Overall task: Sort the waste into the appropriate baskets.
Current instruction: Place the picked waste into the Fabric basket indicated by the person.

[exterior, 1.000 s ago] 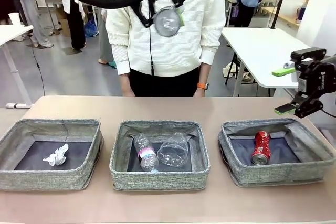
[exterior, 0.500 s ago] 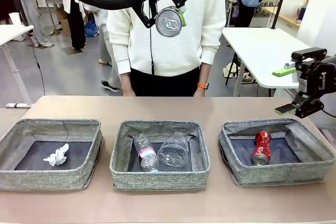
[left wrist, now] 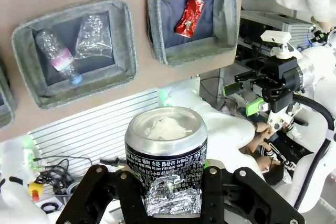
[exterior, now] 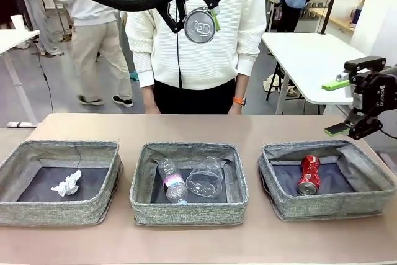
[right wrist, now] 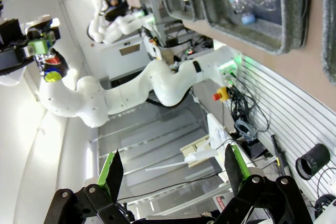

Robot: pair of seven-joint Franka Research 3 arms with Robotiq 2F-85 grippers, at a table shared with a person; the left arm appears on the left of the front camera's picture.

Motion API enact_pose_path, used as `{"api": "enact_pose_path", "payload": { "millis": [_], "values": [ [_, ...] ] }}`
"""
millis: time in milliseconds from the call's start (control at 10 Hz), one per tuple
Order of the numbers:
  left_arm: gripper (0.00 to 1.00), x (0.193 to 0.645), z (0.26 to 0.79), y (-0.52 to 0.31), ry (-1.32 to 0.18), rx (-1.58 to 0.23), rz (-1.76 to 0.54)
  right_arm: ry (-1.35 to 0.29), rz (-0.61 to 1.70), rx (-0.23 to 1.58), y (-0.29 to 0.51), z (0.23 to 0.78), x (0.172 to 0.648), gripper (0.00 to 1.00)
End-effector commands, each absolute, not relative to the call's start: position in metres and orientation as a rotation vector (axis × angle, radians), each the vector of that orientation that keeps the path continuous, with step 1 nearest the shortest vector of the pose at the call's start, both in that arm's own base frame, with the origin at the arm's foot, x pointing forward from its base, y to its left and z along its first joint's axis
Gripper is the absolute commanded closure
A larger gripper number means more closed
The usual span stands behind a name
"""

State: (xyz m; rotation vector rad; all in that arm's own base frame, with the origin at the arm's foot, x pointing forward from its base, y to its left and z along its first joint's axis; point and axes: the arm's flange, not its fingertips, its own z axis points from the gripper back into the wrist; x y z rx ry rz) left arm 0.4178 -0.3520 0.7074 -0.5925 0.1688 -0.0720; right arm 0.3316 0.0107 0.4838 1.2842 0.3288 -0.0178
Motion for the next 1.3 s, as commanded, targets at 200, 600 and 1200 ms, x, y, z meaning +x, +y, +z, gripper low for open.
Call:
{"api": "enact_pose_path", "payload": {
  "millis": [200, 600, 1200],
  "values": [
    [0.79, 0.4141, 0.71, -0.3513, 0.165, -0.6, -0.056, 0.326, -0.017, 1.307, 0.0129, 0.4874, 0.332, 0.0],
    [0.79, 0.4141, 0.71, -0.3513, 0.165, -0.6, -0.056, 0.326, -0.017, 1.307, 0.0129, 0.4874, 0.332, 0.0],
    [0.79, 0.4141, 0.71, -0.3513, 0.165, -0.6, -0.056, 0.326, -0.017, 1.307, 0.0129, 0.4874, 0.332, 0.0]
  ]
}}
